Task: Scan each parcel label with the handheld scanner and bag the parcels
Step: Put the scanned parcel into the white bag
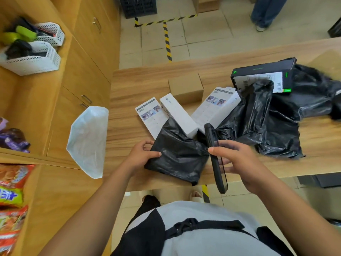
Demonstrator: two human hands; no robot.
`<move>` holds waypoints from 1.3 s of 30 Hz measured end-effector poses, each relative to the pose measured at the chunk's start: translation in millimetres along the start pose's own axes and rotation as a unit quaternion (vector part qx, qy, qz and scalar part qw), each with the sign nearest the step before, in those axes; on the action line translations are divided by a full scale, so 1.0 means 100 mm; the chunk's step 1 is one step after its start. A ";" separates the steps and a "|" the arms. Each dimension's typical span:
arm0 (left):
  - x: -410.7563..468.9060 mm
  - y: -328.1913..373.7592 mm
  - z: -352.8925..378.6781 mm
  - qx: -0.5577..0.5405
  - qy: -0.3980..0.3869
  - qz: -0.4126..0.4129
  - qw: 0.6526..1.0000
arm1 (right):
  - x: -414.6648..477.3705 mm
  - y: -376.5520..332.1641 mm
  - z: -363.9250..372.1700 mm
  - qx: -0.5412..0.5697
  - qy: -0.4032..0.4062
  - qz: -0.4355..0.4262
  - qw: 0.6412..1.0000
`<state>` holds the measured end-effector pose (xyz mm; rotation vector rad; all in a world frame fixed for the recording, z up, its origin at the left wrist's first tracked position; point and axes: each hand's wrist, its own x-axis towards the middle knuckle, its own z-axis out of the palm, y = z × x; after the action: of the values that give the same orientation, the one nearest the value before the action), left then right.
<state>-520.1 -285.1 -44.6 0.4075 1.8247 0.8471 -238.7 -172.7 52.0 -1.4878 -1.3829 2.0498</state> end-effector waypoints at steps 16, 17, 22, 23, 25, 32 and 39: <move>-0.89 0.26 -0.73 0.143 0.149 0.046 0.977 | 0.04 -0.16 0.28 -0.072 -0.077 0.000 0.994; -0.95 0.29 -0.79 0.163 0.182 0.076 0.967 | 0.04 -0.16 0.31 -0.073 -0.083 -0.001 0.994; -0.96 0.15 -0.72 0.380 0.337 0.175 0.844 | 0.02 -0.17 0.41 -0.083 -0.106 -0.005 0.991; -0.93 0.05 -0.64 0.406 0.346 0.184 0.826 | 0.02 -0.17 0.42 -0.086 -0.108 -0.008 0.990; -0.89 -0.18 -0.47 0.431 0.345 0.181 0.814 | 0.00 -0.17 0.43 -0.090 -0.109 -0.013 0.990; -0.79 -0.95 0.03 0.441 0.255 0.128 0.851 | 0.03 -0.11 0.41 -0.107 -0.101 -0.007 0.989; -0.76 -1.07 0.07 0.384 0.190 0.114 0.896 | 0.09 -0.02 0.42 -0.109 -0.089 0.006 0.990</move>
<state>-471.6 -404.1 -71.7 1.0290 2.4863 0.3204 -278.4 -188.2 49.8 -1.4227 -1.7189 2.1414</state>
